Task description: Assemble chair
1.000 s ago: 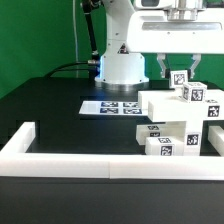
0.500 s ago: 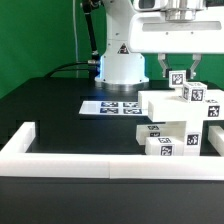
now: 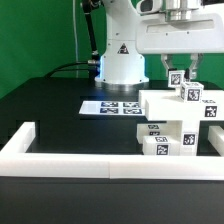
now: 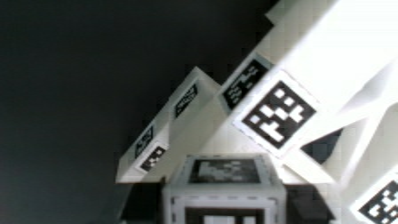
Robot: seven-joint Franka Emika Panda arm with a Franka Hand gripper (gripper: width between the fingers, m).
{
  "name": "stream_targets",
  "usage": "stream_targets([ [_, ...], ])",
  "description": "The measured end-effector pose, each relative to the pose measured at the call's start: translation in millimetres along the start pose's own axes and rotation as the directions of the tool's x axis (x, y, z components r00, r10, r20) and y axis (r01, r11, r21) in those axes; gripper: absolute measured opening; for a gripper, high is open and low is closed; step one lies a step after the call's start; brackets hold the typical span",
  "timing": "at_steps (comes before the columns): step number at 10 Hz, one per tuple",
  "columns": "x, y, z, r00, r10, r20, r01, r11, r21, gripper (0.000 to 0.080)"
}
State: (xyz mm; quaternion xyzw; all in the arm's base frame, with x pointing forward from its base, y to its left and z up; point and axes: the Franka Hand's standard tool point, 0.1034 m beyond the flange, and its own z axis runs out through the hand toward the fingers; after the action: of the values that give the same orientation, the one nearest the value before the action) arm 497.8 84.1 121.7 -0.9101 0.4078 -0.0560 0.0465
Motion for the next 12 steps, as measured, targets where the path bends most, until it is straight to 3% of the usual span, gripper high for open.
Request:
stream_targets([
  [2, -0.3, -0.2, 0.1, 0.999, 0.037, 0.001, -0.037, 0.999, 0.001, 0.0291],
  [3, -0.4, 0.2, 0.7, 1.0, 0.003, 0.0, -0.003, 1.0, -0.001, 0.0383],
  [4, -1.0, 0.6, 1.4, 0.999, -0.037, 0.001, 0.037, 0.999, -0.003, 0.0383],
  [5, -1.9, 0.5, 2.0, 0.998, -0.066, -0.002, 0.066, 0.998, -0.002, 0.0569],
  [6, -1.9, -0.6, 2.1, 0.992, -0.126, -0.013, 0.126, 0.992, 0.006, 0.0632],
  [12, -3.7, -4.5, 1.4, 0.801, -0.598, -0.028, 0.599, 0.801, 0.0, 0.0649],
])
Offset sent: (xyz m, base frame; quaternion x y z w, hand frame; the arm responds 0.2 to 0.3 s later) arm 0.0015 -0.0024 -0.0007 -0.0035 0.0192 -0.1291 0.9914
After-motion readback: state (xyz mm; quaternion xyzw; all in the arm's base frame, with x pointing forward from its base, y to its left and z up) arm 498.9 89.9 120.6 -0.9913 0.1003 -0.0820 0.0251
